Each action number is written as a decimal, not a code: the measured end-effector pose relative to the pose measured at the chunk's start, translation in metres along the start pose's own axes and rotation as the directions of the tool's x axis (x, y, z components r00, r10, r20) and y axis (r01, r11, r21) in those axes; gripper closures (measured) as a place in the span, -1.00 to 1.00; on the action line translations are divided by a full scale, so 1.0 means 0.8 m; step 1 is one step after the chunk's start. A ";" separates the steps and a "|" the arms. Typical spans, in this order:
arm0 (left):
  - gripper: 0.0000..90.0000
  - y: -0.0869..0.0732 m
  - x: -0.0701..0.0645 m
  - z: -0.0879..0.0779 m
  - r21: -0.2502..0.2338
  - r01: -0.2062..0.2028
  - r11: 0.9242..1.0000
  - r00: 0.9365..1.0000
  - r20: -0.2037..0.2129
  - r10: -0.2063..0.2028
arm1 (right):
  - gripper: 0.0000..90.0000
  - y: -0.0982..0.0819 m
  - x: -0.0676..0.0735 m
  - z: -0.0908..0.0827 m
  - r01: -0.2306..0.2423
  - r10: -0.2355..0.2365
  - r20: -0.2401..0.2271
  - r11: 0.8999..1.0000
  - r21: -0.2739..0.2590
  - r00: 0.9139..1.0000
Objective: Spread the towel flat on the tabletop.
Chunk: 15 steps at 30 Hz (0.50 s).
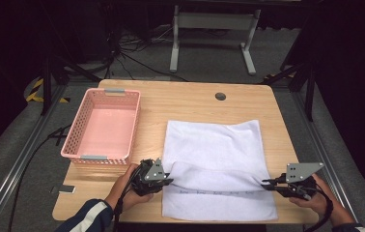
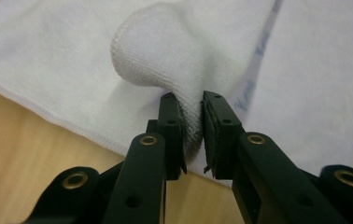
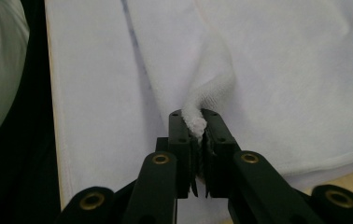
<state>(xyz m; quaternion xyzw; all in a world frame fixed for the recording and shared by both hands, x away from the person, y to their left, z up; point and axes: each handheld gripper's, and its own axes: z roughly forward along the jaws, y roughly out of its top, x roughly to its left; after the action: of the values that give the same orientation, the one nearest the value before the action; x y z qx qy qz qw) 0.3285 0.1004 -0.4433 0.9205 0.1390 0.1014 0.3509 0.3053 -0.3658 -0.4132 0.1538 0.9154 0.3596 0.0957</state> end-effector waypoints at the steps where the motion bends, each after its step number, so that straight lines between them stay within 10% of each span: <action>1: 0.73 -0.004 0.000 0.003 0.015 0.007 1.000 1.000 0.004 -0.007 | 0.85 -0.006 0.002 0.005 0.001 -0.001 0.002 0.999 0.033 1.000; 6: 0.75 -0.009 0.002 0.018 0.070 0.009 0.998 1.000 -0.003 -0.009 | 0.83 -0.021 0.004 0.027 -0.038 0.039 -0.003 0.992 0.122 0.999; 15: 0.78 0.005 0.023 0.034 0.071 0.038 0.997 0.998 -0.062 -0.034 | 0.83 -0.024 -0.015 0.036 -0.106 0.100 0.068 0.989 0.099 0.993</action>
<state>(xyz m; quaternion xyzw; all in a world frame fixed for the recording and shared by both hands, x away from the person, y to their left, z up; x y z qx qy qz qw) 0.3543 0.0866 -0.4592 0.9264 0.1698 0.1177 0.3148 0.3211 -0.3652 -0.4465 0.2169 0.9199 0.3118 0.0978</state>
